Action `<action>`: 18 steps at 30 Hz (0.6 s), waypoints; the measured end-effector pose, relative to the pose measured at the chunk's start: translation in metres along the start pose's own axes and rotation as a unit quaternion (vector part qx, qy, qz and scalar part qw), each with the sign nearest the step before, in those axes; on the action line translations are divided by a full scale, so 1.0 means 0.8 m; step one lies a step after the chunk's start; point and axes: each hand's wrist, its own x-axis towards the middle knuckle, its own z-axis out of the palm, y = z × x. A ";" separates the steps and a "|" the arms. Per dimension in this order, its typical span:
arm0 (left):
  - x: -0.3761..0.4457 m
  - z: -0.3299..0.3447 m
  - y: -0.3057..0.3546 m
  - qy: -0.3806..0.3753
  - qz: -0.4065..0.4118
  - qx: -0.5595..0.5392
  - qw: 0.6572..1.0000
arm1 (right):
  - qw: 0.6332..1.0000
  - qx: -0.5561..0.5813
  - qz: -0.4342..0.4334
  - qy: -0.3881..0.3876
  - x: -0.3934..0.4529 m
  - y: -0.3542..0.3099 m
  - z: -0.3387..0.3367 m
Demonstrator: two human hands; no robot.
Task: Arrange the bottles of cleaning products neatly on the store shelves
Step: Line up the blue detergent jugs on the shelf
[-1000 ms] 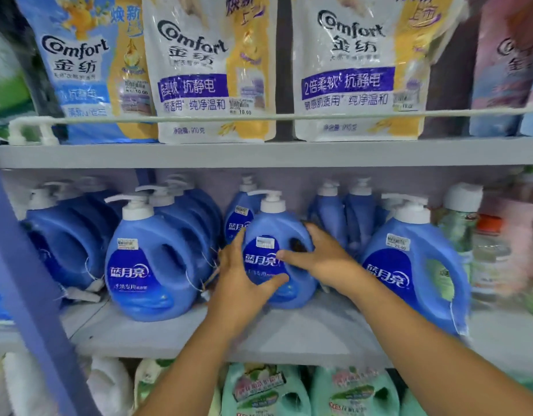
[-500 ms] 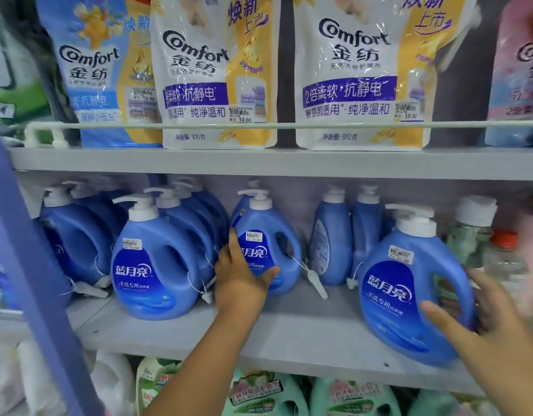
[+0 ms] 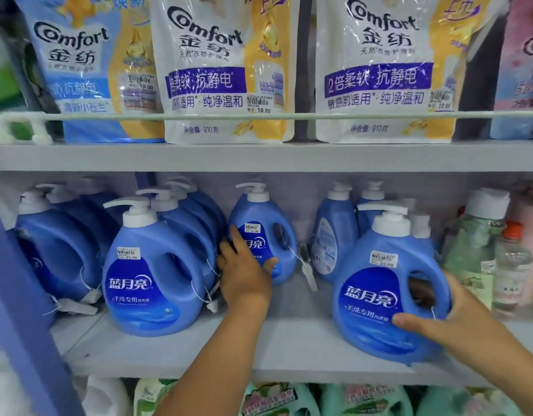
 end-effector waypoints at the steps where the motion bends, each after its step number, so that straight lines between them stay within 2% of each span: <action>1: -0.002 -0.003 -0.001 -0.008 -0.002 -0.014 1.000 | 1.000 0.009 -0.003 -0.023 0.004 -0.004 0.007; 4: -0.019 -0.019 -0.012 0.005 0.006 -0.119 0.993 | 0.997 0.011 -0.022 -0.075 0.024 -0.011 0.034; 6: -0.045 -0.032 -0.023 0.030 0.034 -0.247 0.968 | 0.993 -0.001 -0.042 -0.110 0.044 -0.009 0.057; 9: -0.082 -0.047 -0.025 0.000 0.059 -0.365 0.929 | 0.988 -0.028 -0.063 -0.135 0.074 -0.012 0.100; 11: -0.089 -0.052 -0.025 0.014 0.089 -0.333 0.939 | 0.988 -0.022 -0.076 -0.133 0.090 -0.017 0.131; 15: -0.071 -0.053 -0.030 0.058 0.142 -0.200 0.968 | 0.989 -0.011 -0.106 -0.106 0.107 -0.014 0.172; 18: -0.061 -0.052 -0.034 0.037 0.165 -0.164 0.972 | 0.982 -0.018 -0.127 -0.137 0.115 -0.012 0.179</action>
